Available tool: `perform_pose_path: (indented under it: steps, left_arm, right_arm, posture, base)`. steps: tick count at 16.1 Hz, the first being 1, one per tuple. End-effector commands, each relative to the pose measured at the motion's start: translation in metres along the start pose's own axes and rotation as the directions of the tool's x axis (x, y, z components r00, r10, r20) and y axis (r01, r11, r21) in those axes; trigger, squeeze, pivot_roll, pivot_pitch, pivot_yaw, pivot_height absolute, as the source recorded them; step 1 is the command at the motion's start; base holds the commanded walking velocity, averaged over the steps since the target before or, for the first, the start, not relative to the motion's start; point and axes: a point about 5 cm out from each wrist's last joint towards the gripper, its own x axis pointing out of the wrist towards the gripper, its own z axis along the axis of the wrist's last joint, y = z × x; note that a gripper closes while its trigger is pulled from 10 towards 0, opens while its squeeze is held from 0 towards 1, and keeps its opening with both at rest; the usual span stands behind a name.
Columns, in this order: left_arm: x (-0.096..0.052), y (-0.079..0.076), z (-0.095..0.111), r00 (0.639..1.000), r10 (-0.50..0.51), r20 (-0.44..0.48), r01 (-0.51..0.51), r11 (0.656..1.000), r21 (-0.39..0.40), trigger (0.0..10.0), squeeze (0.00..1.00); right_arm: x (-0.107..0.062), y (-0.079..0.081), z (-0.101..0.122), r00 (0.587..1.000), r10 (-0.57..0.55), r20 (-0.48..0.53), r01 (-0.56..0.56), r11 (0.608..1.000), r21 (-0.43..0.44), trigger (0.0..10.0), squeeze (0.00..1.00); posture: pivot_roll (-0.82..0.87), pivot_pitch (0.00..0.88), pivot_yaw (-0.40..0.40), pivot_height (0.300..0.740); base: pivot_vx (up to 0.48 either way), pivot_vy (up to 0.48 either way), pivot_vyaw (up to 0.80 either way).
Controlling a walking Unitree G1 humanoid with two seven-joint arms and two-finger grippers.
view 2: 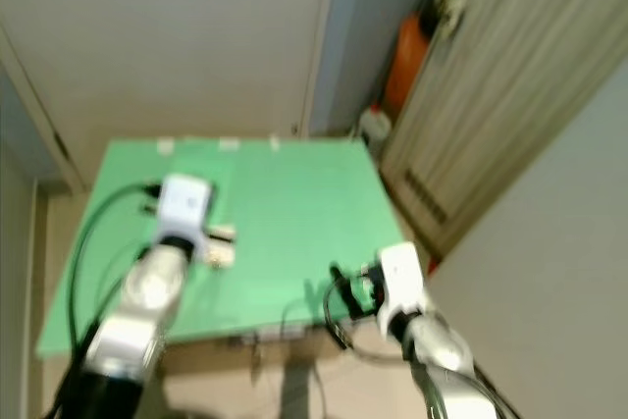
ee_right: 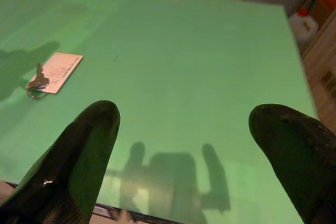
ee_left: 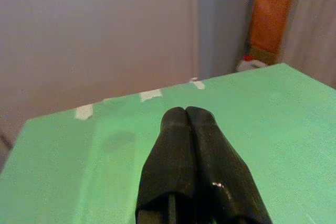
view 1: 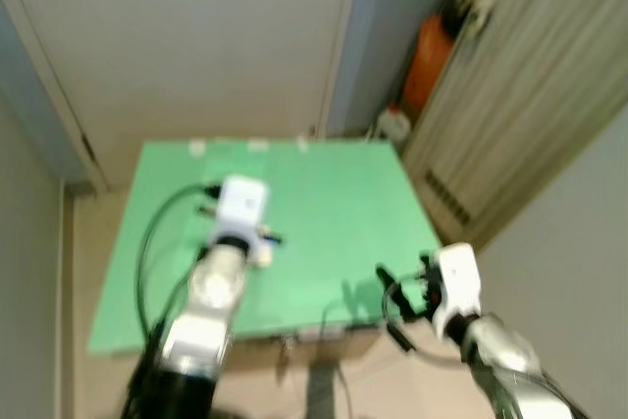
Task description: Hang keys on a hook
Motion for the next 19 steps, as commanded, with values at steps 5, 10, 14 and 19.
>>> perform_pose_path:
  steps: [5,10,14,19]
  left_arm:
    - [0.0,-0.001,-0.012,0.995,0.062,-0.08,-0.062,0.998,-0.003,4.9,0.0]
    - [0.001,0.007,-0.018,0.987,0.111,-0.119,-0.111,0.994,0.009,10.0,0.0]
    - [0.001,0.009,-0.021,0.984,0.121,-0.128,-0.12,0.993,0.019,10.0,0.0]
    - [0.002,0.005,-0.019,0.988,0.111,-0.105,-0.113,0.993,-0.013,10.0,1.0]
  right_arm:
    - [-0.006,-0.008,-0.007,0.999,-0.023,-0.034,0.021,0.999,-0.039,10.0,0.0]
    - [-0.006,-0.01,-0.009,0.999,-0.025,-0.042,0.022,0.998,-0.056,10.0,0.0]
    - [-0.005,-0.011,-0.011,0.998,-0.039,-0.046,0.037,0.998,-0.048,10.0,0.0]
    - [-0.004,-0.011,-0.009,0.998,-0.052,-0.046,0.049,0.998,-0.047,10.0,0.0]
  posture:
    - [-0.04,0.068,-0.086,0.74]
    - [-0.04,0.072,-0.085,0.74]
    - [-0.04,0.076,-0.084,0.74]
    - [-0.04,0.073,-0.08,0.74]
  base:
    - [0.113,-0.153,0.48]
    - [0.0,0.0,0.8]
    - [0.0,0.0,0.79]
    - [0.0,0.0,0.32]
